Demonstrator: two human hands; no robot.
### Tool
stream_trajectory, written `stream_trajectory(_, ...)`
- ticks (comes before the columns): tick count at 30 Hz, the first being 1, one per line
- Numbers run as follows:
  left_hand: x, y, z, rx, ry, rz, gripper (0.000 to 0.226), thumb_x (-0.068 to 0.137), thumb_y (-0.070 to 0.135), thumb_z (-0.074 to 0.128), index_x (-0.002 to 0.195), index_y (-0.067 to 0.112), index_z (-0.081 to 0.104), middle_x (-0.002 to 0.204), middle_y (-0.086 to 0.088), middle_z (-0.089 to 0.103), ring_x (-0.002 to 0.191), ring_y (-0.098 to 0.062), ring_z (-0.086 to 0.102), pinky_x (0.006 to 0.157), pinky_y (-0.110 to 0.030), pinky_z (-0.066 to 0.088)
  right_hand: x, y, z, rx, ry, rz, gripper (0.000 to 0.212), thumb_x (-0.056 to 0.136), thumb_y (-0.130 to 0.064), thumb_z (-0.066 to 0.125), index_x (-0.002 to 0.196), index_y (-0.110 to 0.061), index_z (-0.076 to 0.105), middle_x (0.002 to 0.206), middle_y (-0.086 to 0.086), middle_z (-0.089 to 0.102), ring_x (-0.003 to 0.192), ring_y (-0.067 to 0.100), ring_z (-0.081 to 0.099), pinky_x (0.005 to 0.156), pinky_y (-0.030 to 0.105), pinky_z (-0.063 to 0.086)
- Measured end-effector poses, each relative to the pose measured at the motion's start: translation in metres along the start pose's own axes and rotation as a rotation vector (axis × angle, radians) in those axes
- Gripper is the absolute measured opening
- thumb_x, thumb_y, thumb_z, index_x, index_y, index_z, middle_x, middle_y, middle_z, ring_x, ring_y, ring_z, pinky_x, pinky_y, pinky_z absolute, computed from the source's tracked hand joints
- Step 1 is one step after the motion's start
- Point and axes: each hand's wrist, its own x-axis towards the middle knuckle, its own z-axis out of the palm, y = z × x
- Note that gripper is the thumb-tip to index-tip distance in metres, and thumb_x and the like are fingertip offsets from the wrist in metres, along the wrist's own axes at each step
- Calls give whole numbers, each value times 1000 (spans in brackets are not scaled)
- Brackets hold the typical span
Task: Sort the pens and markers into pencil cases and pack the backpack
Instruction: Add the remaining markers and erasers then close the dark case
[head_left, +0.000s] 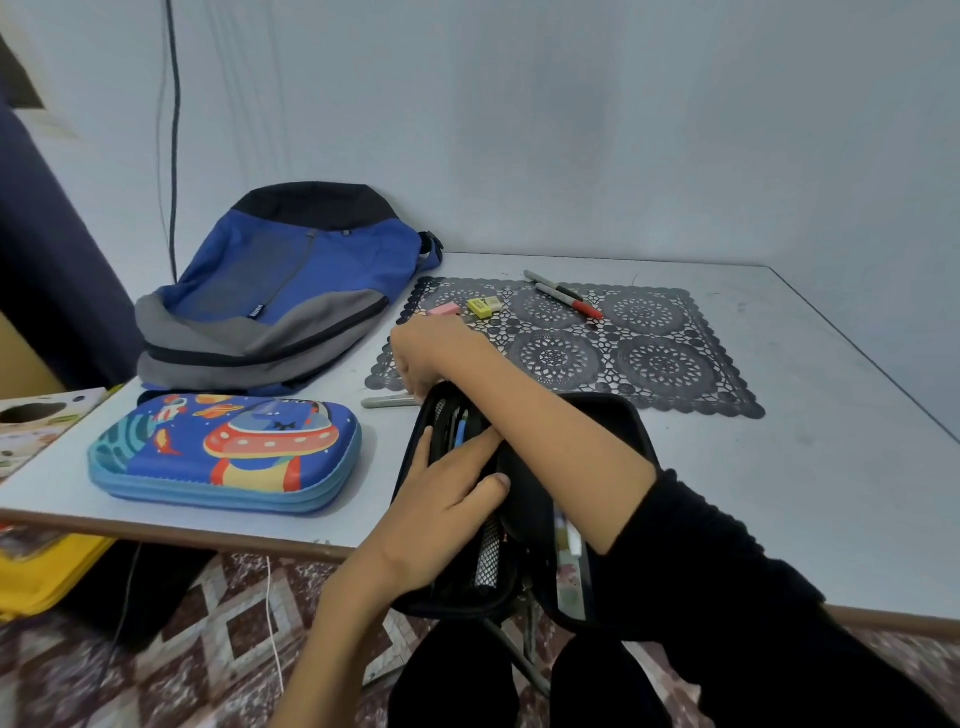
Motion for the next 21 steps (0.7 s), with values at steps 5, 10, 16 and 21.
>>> stream_trajectory(5,0,3,0,2,-15,-45,52,82,52,24,133,61,17,128,52,22,119,39,7,120,-31,-4,1,10,0,26,74,-21,15,74,-13,73,80,-19,61,85,1,65,80,20,64,66,29,50)
stream_trajectory(10,-2,-1,-1,-17,-41,-85,66,82,54,23,147,54,16,142,37,33,129,29,15,121,-33,-11,-5,44,-5,295,144,-51,12,73,-2,71,80,-11,74,71,0,72,59,12,69,67,32,59)
stream_trajectory(16,-3,2,-1,-53,-41,-105,60,88,45,28,147,54,18,129,47,34,123,34,16,121,-29,-12,-74,78,-23,561,260,-105,15,74,-5,79,88,-10,77,81,0,74,65,2,66,62,11,48)
stream_trajectory(21,-1,0,0,-43,-37,-78,65,82,55,24,146,57,17,126,55,31,127,31,17,120,-28,-12,-157,83,-10,761,267,-83,16,73,-4,81,88,-11,77,79,-1,75,69,12,70,64,18,51)
